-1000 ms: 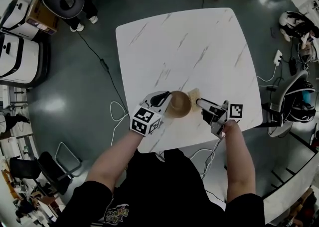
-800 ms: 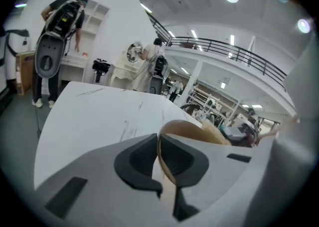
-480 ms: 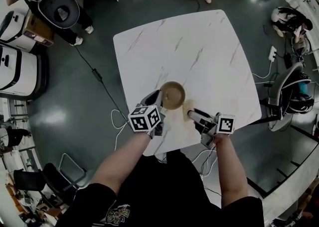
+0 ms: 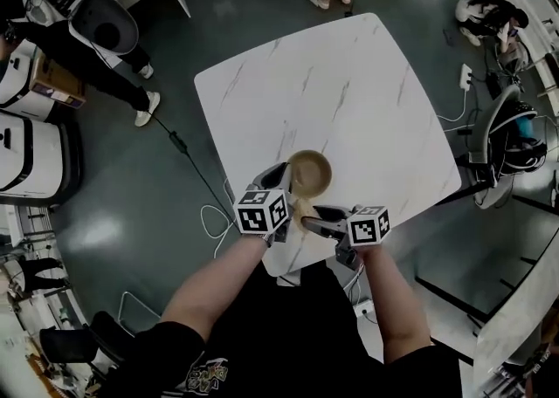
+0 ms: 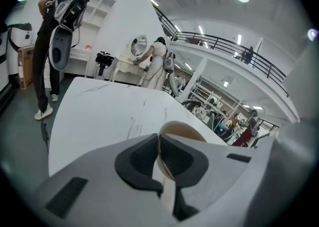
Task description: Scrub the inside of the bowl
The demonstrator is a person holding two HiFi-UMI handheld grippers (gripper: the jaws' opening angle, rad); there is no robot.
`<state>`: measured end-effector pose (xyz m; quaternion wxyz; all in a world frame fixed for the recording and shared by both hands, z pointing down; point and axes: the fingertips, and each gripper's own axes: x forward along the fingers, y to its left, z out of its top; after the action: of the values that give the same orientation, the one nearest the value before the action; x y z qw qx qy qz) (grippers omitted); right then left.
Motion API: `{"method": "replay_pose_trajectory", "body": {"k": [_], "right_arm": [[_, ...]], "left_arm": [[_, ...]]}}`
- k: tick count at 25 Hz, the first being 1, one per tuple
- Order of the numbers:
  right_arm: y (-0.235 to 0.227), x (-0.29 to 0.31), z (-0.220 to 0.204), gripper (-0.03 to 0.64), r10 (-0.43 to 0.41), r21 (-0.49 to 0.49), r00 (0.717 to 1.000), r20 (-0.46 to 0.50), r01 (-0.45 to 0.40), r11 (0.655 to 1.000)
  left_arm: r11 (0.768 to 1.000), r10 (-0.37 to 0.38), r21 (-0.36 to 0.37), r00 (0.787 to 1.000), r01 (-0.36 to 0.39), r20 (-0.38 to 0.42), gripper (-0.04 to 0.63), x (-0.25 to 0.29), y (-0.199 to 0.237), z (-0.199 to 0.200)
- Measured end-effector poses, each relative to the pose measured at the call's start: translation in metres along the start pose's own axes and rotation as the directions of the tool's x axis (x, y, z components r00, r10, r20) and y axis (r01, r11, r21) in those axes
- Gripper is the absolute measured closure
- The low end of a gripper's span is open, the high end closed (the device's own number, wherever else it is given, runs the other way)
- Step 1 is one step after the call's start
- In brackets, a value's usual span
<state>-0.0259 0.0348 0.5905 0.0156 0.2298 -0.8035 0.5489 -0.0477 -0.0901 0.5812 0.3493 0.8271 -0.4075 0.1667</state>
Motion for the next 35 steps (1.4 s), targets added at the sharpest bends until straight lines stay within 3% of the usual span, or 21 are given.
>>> {"method": "replay_pose_trajectory", "body": {"k": [6,11,16,23,26,29,32,35], "right_arm": [[0.006,0.013,-0.006,0.37,-0.065,-0.026,0.998,0.008,0.065,0.998],[0.003,-0.005,-0.007,0.37,-0.128,-0.008,0.989,0.07,0.129,0.992],[-0.006,-0.034,0.008,0.37,-0.196,0.027,0.965,0.173,0.194,0.981],[-0.028,-0.062,0.019,0.37,-0.312,-0.017,0.93,0.196,0.321,0.947],[-0.041,-0.082,0.031,0.37,-0.37,0.01,0.89,0.265,0.381,0.925],[-0.059,-0.104,0.047,0.37,-0.459,0.04,0.825,0.329,0.473,0.88],[-0.085,-0.122,0.059,0.37,-0.608,0.002,0.734,0.303,0.638,0.77],[-0.106,-0.129,0.067,0.37,-0.701,-0.099,0.668,0.249,0.738,0.668]], "left_arm": [[0.998,-0.032,0.052,0.999,0.034,-0.039,0.575,-0.007,0.009,-0.008],[0.995,-0.047,0.085,0.997,0.052,-0.057,0.575,-0.011,0.016,-0.006],[0.991,-0.068,0.111,0.994,0.076,-0.081,0.575,-0.011,0.015,-0.006],[0.989,-0.047,0.133,0.992,0.063,-0.12,0.574,0.001,0.013,-0.016],[0.987,-0.044,0.147,0.99,0.064,-0.137,0.575,0.006,0.008,-0.021],[0.983,-0.042,0.172,0.987,0.069,-0.155,0.575,0.014,0.0,-0.029],[0.984,-0.029,0.167,0.986,0.057,-0.166,0.575,0.025,-0.006,-0.033],[0.985,-0.002,0.17,0.984,0.033,-0.176,0.575,0.039,-0.01,-0.035]]}}
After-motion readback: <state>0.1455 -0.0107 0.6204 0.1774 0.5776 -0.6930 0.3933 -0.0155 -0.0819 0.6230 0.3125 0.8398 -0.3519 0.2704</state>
